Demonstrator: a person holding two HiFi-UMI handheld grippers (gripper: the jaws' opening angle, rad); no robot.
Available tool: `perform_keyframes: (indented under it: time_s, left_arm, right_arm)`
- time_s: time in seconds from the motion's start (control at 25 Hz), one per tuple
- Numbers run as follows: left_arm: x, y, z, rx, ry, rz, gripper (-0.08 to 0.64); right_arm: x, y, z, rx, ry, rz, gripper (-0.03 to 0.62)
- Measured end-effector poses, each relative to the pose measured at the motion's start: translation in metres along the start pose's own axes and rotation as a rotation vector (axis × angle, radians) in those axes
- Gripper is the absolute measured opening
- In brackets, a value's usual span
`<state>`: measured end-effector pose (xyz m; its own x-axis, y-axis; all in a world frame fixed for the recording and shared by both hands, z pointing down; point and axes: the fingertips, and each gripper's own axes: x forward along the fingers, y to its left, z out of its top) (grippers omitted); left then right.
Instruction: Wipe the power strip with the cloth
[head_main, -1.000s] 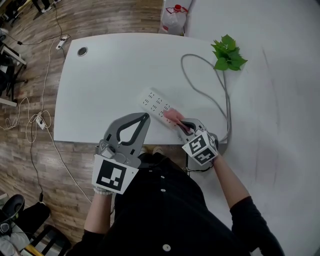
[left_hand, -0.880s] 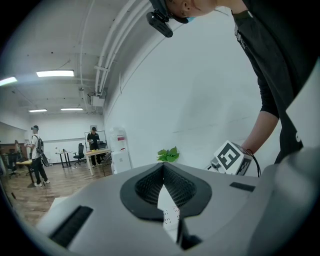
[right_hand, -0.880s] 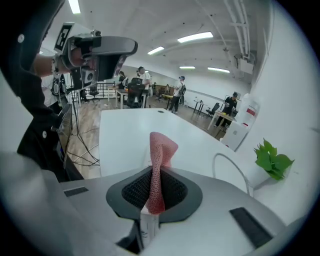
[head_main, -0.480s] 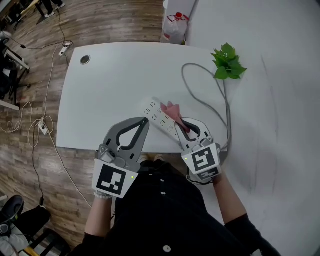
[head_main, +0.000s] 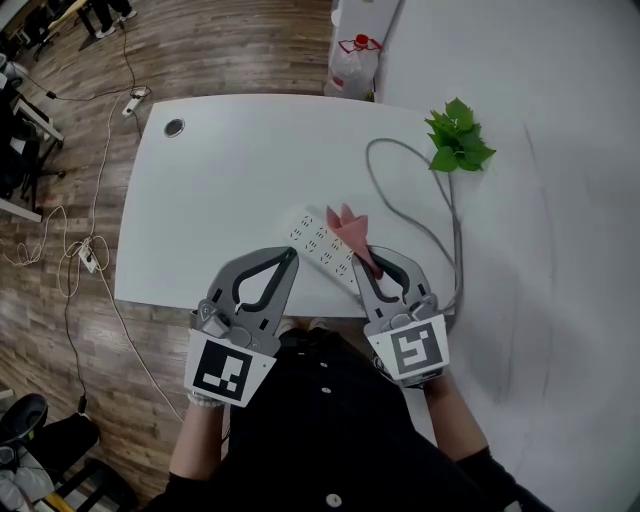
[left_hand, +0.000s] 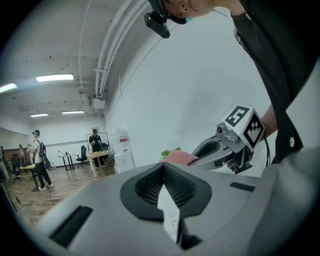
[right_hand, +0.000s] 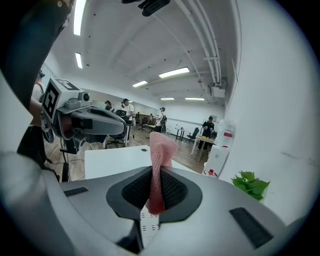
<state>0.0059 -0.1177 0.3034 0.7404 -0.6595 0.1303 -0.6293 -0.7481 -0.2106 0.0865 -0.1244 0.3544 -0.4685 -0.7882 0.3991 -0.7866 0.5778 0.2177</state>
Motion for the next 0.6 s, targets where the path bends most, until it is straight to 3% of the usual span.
perform_keyframes:
  time_s: [0.6]
  left_arm:
    - [0.01,-0.001,-0.003,-0.004,0.0,-0.001,0.014]
  right_arm:
    - [0.008,-0.003,-0.002,-0.005,0.001,0.024,0.054]
